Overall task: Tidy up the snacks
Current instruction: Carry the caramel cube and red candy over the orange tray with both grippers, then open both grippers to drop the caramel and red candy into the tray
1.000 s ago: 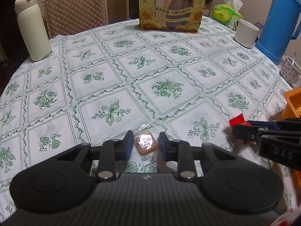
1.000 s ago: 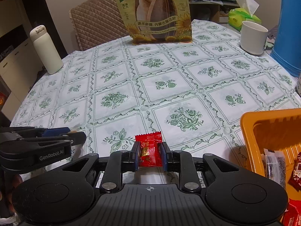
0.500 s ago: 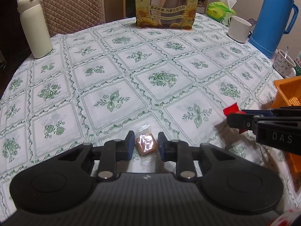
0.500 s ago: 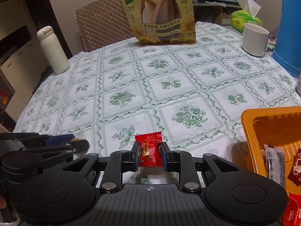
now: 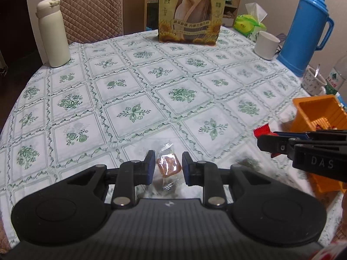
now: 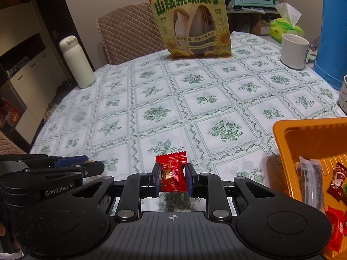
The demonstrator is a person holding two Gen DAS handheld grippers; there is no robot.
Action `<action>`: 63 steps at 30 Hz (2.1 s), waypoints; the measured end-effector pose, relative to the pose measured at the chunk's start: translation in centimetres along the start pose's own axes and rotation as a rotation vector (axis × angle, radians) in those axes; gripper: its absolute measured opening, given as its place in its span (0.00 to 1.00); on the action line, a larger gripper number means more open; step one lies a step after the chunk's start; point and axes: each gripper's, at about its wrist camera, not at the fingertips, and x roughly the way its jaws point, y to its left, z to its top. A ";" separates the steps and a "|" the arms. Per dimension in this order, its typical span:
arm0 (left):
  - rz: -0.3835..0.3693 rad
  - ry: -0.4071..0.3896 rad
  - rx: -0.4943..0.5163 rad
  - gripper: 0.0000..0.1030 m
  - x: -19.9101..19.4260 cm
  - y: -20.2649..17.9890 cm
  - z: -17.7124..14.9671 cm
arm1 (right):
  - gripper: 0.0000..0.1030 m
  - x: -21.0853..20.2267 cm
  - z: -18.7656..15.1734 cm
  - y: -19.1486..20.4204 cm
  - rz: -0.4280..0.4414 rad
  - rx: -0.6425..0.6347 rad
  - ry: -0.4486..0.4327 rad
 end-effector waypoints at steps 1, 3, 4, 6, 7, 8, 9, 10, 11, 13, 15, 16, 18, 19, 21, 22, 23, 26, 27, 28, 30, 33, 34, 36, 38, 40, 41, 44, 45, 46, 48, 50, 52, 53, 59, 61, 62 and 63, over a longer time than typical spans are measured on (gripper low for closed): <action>-0.002 -0.002 -0.003 0.23 -0.5 -0.1 -0.2 | 0.23 -0.5 -0.1 0.1 0.006 0.000 -0.004; -0.008 -0.007 -0.005 0.23 -1.5 -0.4 -0.6 | 0.23 -1.7 -0.3 0.2 0.021 -0.002 -0.016; -0.008 -0.009 -0.006 0.23 -2.0 -0.6 -0.8 | 0.23 -2.2 -0.4 0.3 0.030 -0.004 -0.021; -0.014 -0.014 -0.011 0.23 -3.1 -1.1 -1.1 | 0.23 -3.3 -0.6 0.4 0.044 -0.006 -0.027; -0.017 -0.018 -0.013 0.23 -3.6 -1.4 -1.3 | 0.23 -3.9 -0.8 0.4 0.054 -0.006 -0.030; -0.020 -0.021 -0.012 0.23 -4.2 -1.8 -1.5 | 0.23 -4.4 -1.0 0.4 0.061 -0.008 -0.031; -0.024 -0.024 -0.011 0.23 -4.7 -2.2 -1.7 | 0.23 -5.0 -1.2 0.3 0.067 -0.009 -0.032; -0.027 -0.028 -0.008 0.23 -5.2 -2.6 -1.8 | 0.23 -5.6 -1.4 0.2 0.075 -0.009 -0.034; -0.031 -0.032 -0.006 0.23 -5.7 -3.1 -1.9 | 0.23 -6.1 -1.5 0.0 0.082 -0.010 -0.036; -0.042 -0.040 -0.002 0.23 -6.5 -4.1 -2.2 | 0.23 -7.1 -1.9 -0.4 0.090 -0.012 -0.039; -0.053 -0.046 0.001 0.23 -7.1 -5.4 -2.4 | 0.23 -8.2 -2.3 -1.0 0.095 -0.014 -0.044; -0.062 -0.048 0.002 0.23 -7.4 -6.0 -2.4 | 0.23 -8.7 -2.5 -1.4 0.096 -0.014 -0.046; -0.081 -0.051 0.003 0.23 -7.9 -7.5 -2.5 | 0.23 -9.8 -2.8 -2.3 0.094 -0.011 -0.052; -0.088 -0.053 0.008 0.23 -8.1 -8.3 -2.6 | 0.23 -10.3 -3.0 -2.9 0.093 -0.009 -0.054; -0.102 -0.059 0.020 0.23 -8.4 -9.9 -2.6 | 0.23 -11.5 -3.4 -4.2 0.084 0.001 -0.059; -0.110 -0.062 0.027 0.23 -8.5 -10.8 -2.6 | 0.23 -12.1 -3.5 -4.9 0.079 0.007 -0.062; -0.116 -0.065 0.033 0.23 -8.6 -11.7 -2.5 | 0.23 -12.6 -3.6 -5.6 0.073 0.012 -0.064; -0.141 -0.073 0.052 0.23 -8.8 -14.4 -2.3 | 0.23 -14.4 -4.1 -8.0 0.051 0.032 -0.076; -0.148 -0.076 0.061 0.23 -8.8 -15.3 -2.2 | 0.23 -15.0 -4.3 -8.8 0.042 0.038 -0.081; -0.155 -0.078 0.070 0.23 -8.7 -16.2 -2.1 | 0.23 -15.5 -4.4 -9.6 0.032 0.046 -0.086; -0.168 -0.080 0.088 0.23 -8.6 -18.1 -1.9 | 0.23 -16.5 -4.6 -11.4 0.012 0.064 -0.094; -0.181 -0.081 0.110 0.23 -8.2 -20.5 -1.7 | 0.23 -17.8 -4.7 -13.9 -0.017 0.087 -0.106; -0.185 -0.082 0.115 0.23 -8.1 -21.2 -1.7 | 0.23 -18.1 -4.8 -14.8 -0.025 0.093 -0.110; -0.190 -0.081 0.124 0.23 -7.9 -22.5 -1.6 | 0.23 -18.7 -4.8 -16.1 -0.038 0.101 -0.119; -0.192 -0.079 0.129 0.23 -7.6 -23.6 -1.5 | 0.23 -19.3 -4.8 -17.3 -0.047 0.104 -0.126; -0.190 -0.077 0.132 0.23 -7.2 -24.6 -1.5 | 0.23 -19.6 -4.6 -18.3 -0.054 0.106 -0.130; -0.187 -0.074 0.132 0.23 -7.0 -25.0 -1.5 | 0.23 -19.7 -4.6 -18.7 -0.056 0.106 -0.132; -0.175 -0.064 0.128 0.23 -6.2 -26.0 -1.5 | 0.23 -19.8 -4.5 -19.9 -0.056 0.103 -0.133; -0.171 -0.060 0.124 0.23 -6.0 -26.3 -1.5 | 0.23 -19.8 -4.4 -20.2 -0.053 0.102 -0.133; -0.169 -0.057 0.120 0.23 -5.7 -26.5 -1.4 | 0.23 -19.7 -4.4 -20.6 -0.051 0.101 -0.132; -0.156 -0.050 0.118 0.23 -5.1 -27.1 -1.4 | 0.23 -19.7 -4.3 -21.2 -0.047 0.095 -0.131; -0.146 -0.044 0.117 0.23 -4.7 -27.6 -1.4 | 0.23 -19.6 -4.2 -21.8 -0.042 0.091 -0.128; -0.134 -0.035 0.116 0.23 -4.2 -28.0 -1.5 | 0.23 -19.5 -4.1 -22.3 -0.036 0.086 -0.124; -0.128 -0.031 0.116 0.23 -3.9 -28.1 -1.5 | 0.23 -19.3 -4.0 -22.6 -0.034 0.084 -0.122; -0.101 -0.010 0.108 0.23 -2.6 -28.8 -1.5 | 0.23 -19.0 -3.9 -23.8 -0.018 0.080 -0.113; -0.094 -0.002 0.108 0.23 -2.3 -29.0 -1.6 | 0.23 -19.0 -3.8 -24.1 -0.014 0.081 -0.112; -0.091 0.002 0.108 0.23 -2.2 -29.1 -1.6 | 0.23 -19.0 -3.8 -24.3 -0.013 0.082 -0.112; -0.088 0.005 0.107 0.23 -2.0 -29.1 -1.6 | 0.23 -19.0 -3.8 -24.5 -0.011 0.084 -0.112</action>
